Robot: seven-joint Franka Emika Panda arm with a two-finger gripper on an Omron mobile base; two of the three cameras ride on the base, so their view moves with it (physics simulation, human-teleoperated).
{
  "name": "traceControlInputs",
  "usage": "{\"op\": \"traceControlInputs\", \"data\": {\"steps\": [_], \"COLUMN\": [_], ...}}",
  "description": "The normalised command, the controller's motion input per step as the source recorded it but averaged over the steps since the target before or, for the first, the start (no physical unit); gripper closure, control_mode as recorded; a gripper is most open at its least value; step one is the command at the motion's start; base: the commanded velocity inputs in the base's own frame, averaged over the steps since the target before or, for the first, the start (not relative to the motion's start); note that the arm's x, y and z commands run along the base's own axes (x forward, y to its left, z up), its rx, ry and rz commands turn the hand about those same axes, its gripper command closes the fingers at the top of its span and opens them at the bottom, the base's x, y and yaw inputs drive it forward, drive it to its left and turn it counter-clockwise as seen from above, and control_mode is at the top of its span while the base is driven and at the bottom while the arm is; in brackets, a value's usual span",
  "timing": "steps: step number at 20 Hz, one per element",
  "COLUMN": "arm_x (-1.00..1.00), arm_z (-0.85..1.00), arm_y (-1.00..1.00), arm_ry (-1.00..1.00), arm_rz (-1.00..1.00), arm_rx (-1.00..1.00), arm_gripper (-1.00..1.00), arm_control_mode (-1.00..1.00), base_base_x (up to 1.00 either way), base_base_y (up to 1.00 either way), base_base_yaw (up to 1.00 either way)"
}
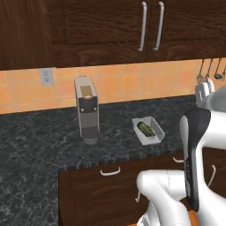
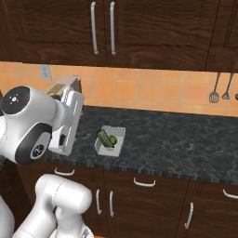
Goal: Take the meat container that has the chicken drumstick and place it on the second highest rack of the freezer. Then take the vegetable container that has the lime and cucumber and place it on the highest rack of the freezer.
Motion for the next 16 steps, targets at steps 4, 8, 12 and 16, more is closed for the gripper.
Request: {"op": "traceControlInputs", "data": {"steps": [4,8,12,16], "arm_x": [0.97,1.00,0.90,0.32], "arm_z": [-0.37,-0.55,-0.69,-0.82], "arm_y": [0.00,-0.09,-0.17,-0.01], "arm_ry": [0.33,0.39,0.26,0.01], "arm_rz": [0.00,0.06,0.16,0.17], "arm_rx": [0.04,0.08,0.13,0.01], "arm_gripper": [-1.00,-1.00,-1.00,-1.00], "arm_control_mode": [-1.00,-1.00,-1.00,-1.00], "base_base_x": [0.00,0.00,0.00,0.00], "base_base_y": [0.00,0.00,0.00,0.00], "base_base_yaw": [0.00,0.00,0.00,0.00]}}
